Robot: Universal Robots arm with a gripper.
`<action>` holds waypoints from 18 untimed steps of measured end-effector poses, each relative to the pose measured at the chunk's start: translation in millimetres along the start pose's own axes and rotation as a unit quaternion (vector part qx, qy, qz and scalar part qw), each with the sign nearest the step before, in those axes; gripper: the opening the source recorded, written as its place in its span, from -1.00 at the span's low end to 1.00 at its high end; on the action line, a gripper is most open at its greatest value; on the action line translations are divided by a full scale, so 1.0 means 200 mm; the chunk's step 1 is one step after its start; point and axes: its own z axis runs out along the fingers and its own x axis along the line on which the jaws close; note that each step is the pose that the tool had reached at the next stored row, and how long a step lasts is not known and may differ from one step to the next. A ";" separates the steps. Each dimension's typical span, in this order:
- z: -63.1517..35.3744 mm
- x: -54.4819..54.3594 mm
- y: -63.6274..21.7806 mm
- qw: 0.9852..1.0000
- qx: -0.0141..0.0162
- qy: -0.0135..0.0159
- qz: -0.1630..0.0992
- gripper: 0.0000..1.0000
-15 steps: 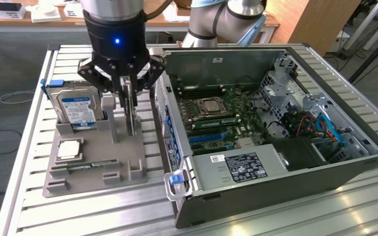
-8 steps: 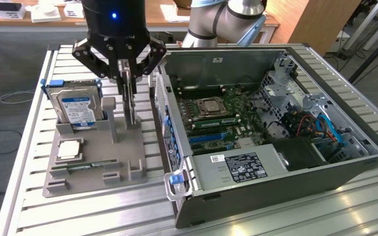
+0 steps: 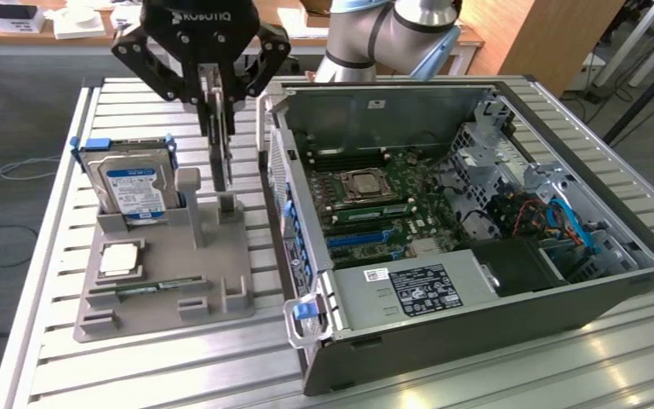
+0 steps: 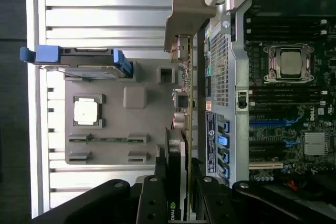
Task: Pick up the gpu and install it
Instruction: 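Pick up the gpu and move the gpu toward the slot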
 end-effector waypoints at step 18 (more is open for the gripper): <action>-0.072 -0.15 0.008 1.000 0.000 0.001 0.000 -0.45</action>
